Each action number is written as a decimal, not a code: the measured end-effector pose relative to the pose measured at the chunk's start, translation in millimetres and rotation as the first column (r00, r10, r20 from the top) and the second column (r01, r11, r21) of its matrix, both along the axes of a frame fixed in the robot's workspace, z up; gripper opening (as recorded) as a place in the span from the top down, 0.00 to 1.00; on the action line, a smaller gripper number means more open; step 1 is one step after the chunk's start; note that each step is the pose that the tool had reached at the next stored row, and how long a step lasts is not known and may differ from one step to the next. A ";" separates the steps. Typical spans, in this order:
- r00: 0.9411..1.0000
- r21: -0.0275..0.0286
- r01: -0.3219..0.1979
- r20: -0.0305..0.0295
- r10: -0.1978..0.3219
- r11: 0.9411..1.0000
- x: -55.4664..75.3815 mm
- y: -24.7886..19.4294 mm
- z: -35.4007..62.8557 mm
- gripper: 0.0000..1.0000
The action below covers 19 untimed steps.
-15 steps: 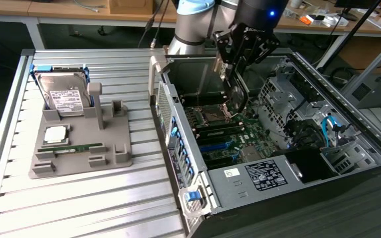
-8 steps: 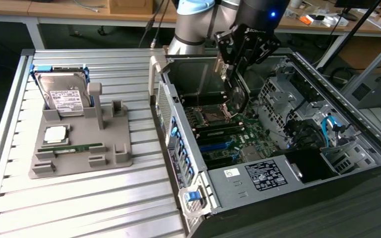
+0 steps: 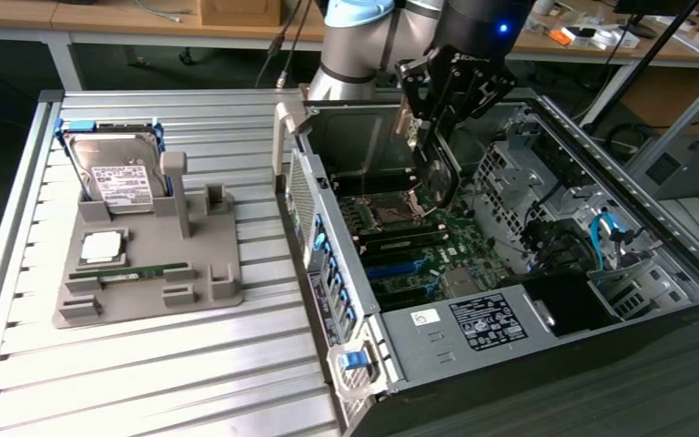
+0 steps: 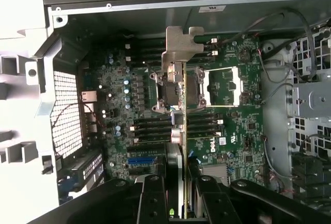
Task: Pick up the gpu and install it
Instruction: 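Pick up the gpu and move the gpu toward the slot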
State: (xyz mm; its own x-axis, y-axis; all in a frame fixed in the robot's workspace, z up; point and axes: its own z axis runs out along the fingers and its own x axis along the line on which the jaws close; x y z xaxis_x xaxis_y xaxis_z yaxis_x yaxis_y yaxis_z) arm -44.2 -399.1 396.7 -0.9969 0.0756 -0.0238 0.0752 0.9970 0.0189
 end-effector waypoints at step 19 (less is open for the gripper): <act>1.000 -0.008 0.000 0.000 0.000 1.000 11.0 0.0 -5.8 0.73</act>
